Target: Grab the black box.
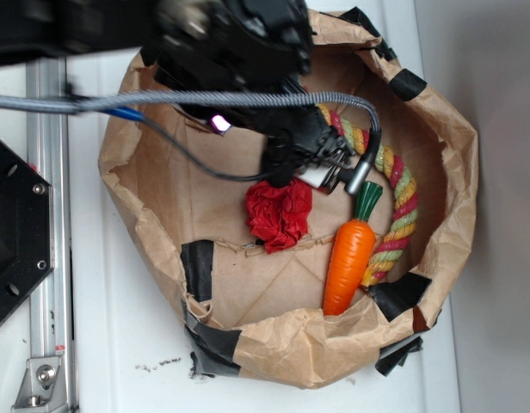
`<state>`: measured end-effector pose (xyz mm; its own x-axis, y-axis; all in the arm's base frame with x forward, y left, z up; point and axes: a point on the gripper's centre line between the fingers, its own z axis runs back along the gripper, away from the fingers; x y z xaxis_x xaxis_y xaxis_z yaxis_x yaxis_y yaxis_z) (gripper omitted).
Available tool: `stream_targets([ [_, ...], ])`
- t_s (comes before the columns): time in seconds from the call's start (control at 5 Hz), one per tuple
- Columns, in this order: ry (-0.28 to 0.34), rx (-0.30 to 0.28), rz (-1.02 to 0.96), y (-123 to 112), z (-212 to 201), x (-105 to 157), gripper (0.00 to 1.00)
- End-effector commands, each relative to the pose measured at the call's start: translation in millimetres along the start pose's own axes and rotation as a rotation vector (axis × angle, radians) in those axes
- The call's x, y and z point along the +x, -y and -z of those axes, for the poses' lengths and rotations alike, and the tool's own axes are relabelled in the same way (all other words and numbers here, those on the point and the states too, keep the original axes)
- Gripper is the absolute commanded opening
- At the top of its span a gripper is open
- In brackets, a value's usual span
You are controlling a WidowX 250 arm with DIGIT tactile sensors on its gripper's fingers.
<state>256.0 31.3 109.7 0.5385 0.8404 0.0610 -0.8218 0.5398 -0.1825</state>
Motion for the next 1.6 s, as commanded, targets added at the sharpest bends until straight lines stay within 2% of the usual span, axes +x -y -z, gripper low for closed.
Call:
stream_targets([
  [0.0, 0.065, -0.066, -0.048, -8.1, 16.7, 10.8, 1.00],
  [0.6, 0.065, -0.066, -0.048, -8.1, 16.7, 10.8, 1.00],
  [1.0, 0.101, 0.073, -0.195, -11.4, 52.1, -4.6, 1.00],
  [1.2, 0.078, 0.127, -0.228, -2.0, 74.6, -4.4, 1.00],
  [1.4, 0.095, 0.136, -0.245, 7.3, 88.5, 4.5, 1.00],
])
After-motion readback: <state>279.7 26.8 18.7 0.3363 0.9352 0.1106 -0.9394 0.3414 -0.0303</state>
